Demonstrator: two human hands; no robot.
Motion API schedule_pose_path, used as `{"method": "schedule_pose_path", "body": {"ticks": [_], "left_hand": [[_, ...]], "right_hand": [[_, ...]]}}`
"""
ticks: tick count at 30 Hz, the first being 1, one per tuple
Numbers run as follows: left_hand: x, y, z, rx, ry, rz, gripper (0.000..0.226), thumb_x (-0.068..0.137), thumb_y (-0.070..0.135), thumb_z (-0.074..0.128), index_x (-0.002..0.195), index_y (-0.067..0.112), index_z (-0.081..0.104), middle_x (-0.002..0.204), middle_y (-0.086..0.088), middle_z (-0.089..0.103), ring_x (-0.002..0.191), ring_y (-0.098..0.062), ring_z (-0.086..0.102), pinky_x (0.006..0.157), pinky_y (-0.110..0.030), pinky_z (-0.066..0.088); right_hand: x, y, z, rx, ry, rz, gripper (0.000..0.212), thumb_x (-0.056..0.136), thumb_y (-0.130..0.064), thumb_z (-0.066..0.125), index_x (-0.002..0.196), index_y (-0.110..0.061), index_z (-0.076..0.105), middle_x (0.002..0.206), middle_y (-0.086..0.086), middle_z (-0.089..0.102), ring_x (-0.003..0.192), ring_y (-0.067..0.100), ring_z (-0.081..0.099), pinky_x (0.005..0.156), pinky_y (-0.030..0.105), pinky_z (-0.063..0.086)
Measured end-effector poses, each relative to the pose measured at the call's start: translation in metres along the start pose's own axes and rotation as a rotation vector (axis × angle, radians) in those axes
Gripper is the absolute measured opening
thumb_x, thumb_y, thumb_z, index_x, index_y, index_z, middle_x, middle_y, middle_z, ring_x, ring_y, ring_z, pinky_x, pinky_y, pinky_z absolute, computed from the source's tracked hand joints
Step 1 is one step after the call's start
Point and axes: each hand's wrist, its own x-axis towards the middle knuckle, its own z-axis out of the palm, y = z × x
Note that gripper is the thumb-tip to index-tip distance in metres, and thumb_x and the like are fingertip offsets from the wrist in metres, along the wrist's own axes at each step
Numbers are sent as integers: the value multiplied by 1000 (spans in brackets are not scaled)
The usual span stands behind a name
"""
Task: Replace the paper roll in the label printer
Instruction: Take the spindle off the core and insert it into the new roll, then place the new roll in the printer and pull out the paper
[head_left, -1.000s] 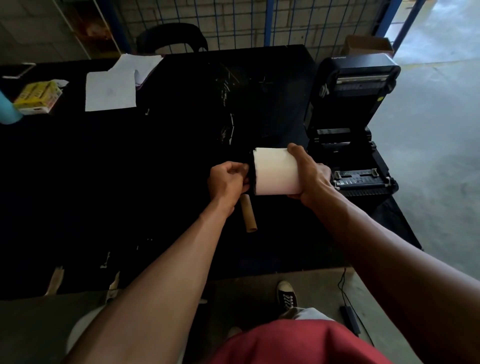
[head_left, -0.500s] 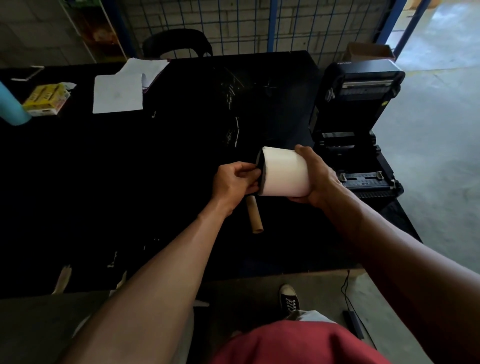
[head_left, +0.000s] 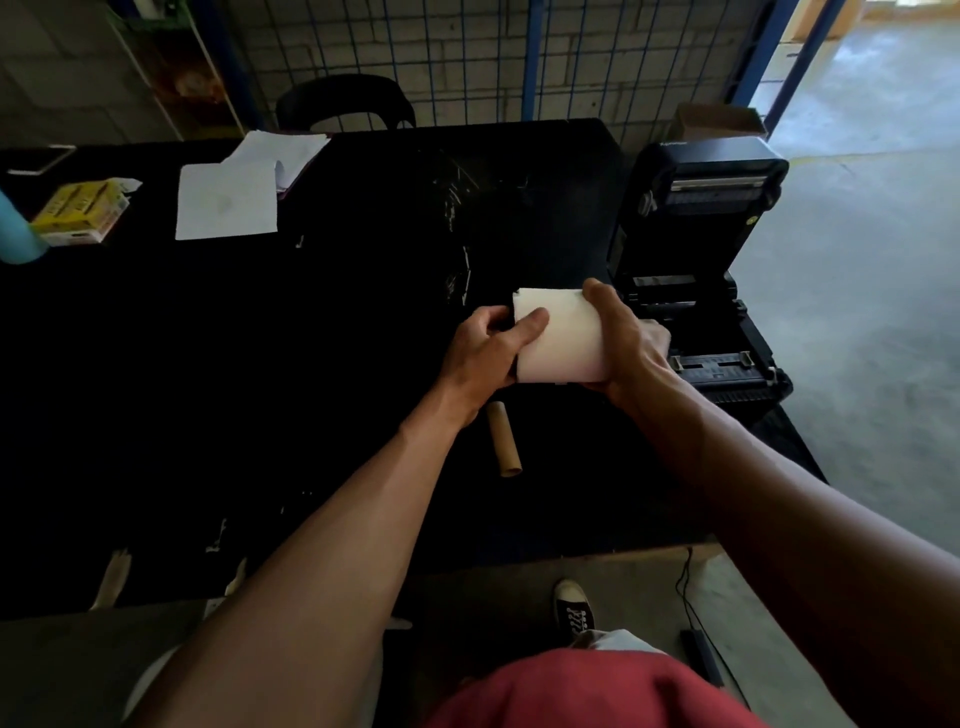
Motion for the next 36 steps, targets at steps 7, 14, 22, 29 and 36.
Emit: {"method": "schedule_pose_path", "body": {"ticks": [7, 14, 22, 29, 36], "left_hand": [[7, 10, 6, 34, 95, -23, 39, 85, 42, 73, 111, 19, 57, 98, 3, 63, 85, -13, 65, 64, -35, 61], [8, 13, 14, -8, 25, -37, 37, 90, 41, 68, 112, 14, 59, 99, -2, 66, 83, -15, 68, 57, -34, 61], [24, 22, 49, 122, 33, 41, 41, 87, 43, 70, 113, 13, 59, 107, -7, 67, 91, -23, 70, 70, -51, 63], [61, 28, 123, 94, 110, 73, 43, 67, 59, 71, 91, 24, 62, 100, -5, 71, 89, -27, 72, 72, -53, 62], [98, 27, 207, 72, 188, 11, 27, 75, 54, 73, 85, 30, 63, 96, -1, 71, 88, -26, 72, 74, -51, 62]], "right_hand": [[-5, -1, -11, 1, -129, -122, 75, 64, -71, 73, 109, -13, 61, 108, 16, 72, 90, 36, 75, 75, 63, 60], [-1, -1, -41, -10, -255, -203, 53, 85, -30, 74, 128, -4, 58, 122, 21, 66, 97, 32, 71, 59, 34, 59], [21, -13, -78, -147, -256, -273, 47, 84, -37, 78, 122, -12, 66, 113, 10, 73, 106, 29, 71, 90, 50, 59], [78, -43, -117, -169, -235, -332, 40, 85, -44, 75, 118, -22, 67, 110, 4, 74, 102, 24, 71, 83, 45, 61], [148, -75, -168, -179, -289, -268, 26, 86, -37, 76, 109, -25, 70, 107, 7, 73, 101, 25, 72, 87, 49, 61]]}}
